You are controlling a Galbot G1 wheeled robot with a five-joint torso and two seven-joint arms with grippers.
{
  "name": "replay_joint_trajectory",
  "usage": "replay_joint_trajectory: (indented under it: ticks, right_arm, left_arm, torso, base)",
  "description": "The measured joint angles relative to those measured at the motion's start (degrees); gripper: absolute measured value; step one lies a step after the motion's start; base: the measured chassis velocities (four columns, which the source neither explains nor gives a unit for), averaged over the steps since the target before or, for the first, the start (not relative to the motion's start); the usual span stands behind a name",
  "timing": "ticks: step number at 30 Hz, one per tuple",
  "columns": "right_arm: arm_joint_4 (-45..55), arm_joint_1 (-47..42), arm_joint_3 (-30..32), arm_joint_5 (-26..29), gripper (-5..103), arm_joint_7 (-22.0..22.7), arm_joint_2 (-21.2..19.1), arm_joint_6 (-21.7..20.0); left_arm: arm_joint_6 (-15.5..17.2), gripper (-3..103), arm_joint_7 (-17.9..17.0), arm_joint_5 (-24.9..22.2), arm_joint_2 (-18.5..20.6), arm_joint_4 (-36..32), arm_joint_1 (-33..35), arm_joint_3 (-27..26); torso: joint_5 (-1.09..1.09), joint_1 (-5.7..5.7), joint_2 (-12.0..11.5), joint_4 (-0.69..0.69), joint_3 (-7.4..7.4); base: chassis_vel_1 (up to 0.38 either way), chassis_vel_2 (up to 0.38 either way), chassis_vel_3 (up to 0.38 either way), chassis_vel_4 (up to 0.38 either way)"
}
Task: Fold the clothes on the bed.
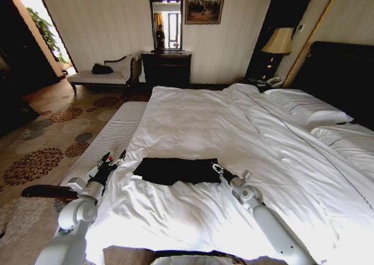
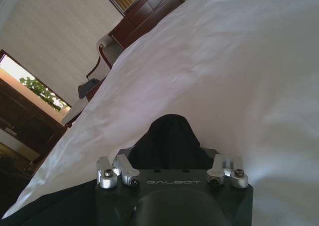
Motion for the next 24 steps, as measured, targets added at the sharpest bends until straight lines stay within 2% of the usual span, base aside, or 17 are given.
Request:
replay_joint_trajectory:
  ticks: [2, 3, 6, 7, 9, 11, 14, 15, 17, 18, 20, 24]
  right_arm:
    - [0.0, -0.2, 0.1, 0.1, 63, -0.1, 0.1, 0.0]
    - [0.0, -0.2, 0.1, 0.1, 63, -0.1, 0.1, 0.0]
    - [0.0, -0.6, 0.2, 0.1, 47, -0.4, 0.4, 0.2]
    - [0.0, -0.6, 0.2, 0.1, 47, -0.4, 0.4, 0.2]
    - [0.0, -0.7, 0.2, 0.0, 36, -0.6, 0.7, 0.3]
    - [0.0, -0.7, 0.2, 0.0, 36, -0.6, 0.9, 0.4]
    - [0.1, -0.5, 0.2, 0.0, 20, -0.4, 1.4, 0.8]
    - [0.1, -0.5, 0.2, 0.0, 20, -0.4, 1.4, 0.8]
    - [0.7, -0.6, 0.5, 0.1, 10, 0.6, 1.7, 1.3]
    - [0.7, -0.6, 0.5, 0.1, 10, 0.6, 1.7, 1.3]
    - [2.8, -1.4, 1.0, 0.4, 3, 2.1, 1.8, 1.7]
    - [7.2, -3.0, 1.8, 1.4, 3, 5.4, 2.1, 2.3]
  left_arm:
    - [0.0, 100, 0.0, 0.0, 0.1, 0.0, -0.1, 0.0]
    - [0.0, 100, 0.0, 0.0, 0.1, 0.0, -0.1, 0.0]
    - [-0.1, 100, 0.0, 0.0, 0.1, 0.2, -0.1, 0.0]
    - [-0.1, 100, 0.0, 0.0, 0.1, 0.2, -0.1, 0.0]
    - [-0.1, 100, 0.0, 0.3, 0.0, 0.4, -0.1, 0.2]
    - [-0.2, 100, 0.0, 0.3, -0.1, 0.5, -0.1, 0.3]
    - [-0.3, 100, 0.0, 0.6, -0.2, 0.7, -0.1, 0.5]
    - [-0.3, 100, 0.0, 0.6, -0.2, 0.7, -0.1, 0.5]
    - [-0.4, 100, 0.0, 0.6, -0.2, 0.9, -0.2, 0.6]
    - [-0.4, 100, 0.0, 0.6, -0.2, 0.9, -0.2, 0.6]
    - [-0.5, 100, 0.0, 0.6, -0.2, 1.2, -0.3, 0.6]
    - [-0.7, 100, 0.1, 0.7, -0.2, 1.4, -0.4, 0.6]
  torso:
    - [0.00, 0.00, 0.0, 0.00, 0.00]
    - [0.00, 0.00, 0.0, 0.00, 0.00]
    - [0.01, 0.00, 0.0, 0.00, 0.00]
    - [0.01, 0.00, 0.0, 0.00, 0.00]
    - [0.00, 0.00, 0.0, 0.00, 0.00]
    - [0.00, 0.00, 0.0, 0.00, 0.00]
    - [0.00, 0.00, 0.0, 0.00, 0.00]
    - [0.00, 0.00, 0.0, 0.00, 0.00]
    - [0.01, 0.00, 0.0, 0.01, 0.00]
    - [0.01, 0.00, 0.0, 0.01, 0.00]
    - [0.01, 0.00, 0.0, 0.00, 0.00]
    - [0.00, 0.00, 0.0, 0.00, 0.00]
  base:
    - [0.000, 0.000, 0.000, 0.000]
    - [0.000, 0.000, 0.000, 0.000]
    - [0.000, 0.000, 0.000, 0.000]
    - [0.000, 0.000, 0.000, 0.000]
    - [0.000, 0.000, 0.000, 0.000]
    - [0.000, 0.000, 0.000, 0.000]
    - [0.000, 0.000, 0.000, 0.000]
    - [0.000, 0.000, 0.000, 0.000]
    - [0.000, 0.000, 0.000, 0.000]
    - [0.000, 0.000, 0.000, 0.000]
    - [0.000, 0.000, 0.000, 0.000]
    - [0.000, 0.000, 0.000, 0.000]
